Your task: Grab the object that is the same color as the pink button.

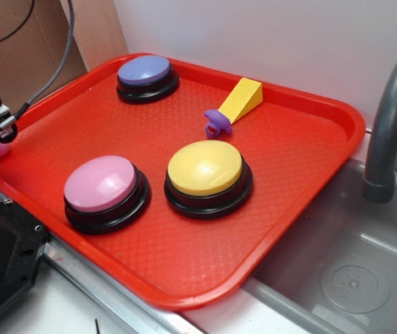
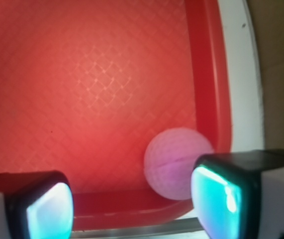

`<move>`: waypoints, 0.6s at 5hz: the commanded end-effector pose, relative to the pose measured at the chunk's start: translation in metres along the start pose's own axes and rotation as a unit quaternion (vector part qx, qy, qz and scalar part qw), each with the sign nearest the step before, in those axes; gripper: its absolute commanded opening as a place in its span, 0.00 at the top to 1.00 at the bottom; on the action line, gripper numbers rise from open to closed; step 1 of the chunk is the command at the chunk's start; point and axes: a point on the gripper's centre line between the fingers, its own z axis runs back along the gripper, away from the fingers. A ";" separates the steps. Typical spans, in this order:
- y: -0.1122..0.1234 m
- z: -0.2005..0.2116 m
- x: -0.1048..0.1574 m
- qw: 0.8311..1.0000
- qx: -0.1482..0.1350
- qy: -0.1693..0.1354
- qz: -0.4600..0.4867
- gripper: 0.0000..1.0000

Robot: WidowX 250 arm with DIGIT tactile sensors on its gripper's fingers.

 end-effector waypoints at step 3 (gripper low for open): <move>0.034 -0.033 -0.008 0.999 0.031 0.015 0.026 0.00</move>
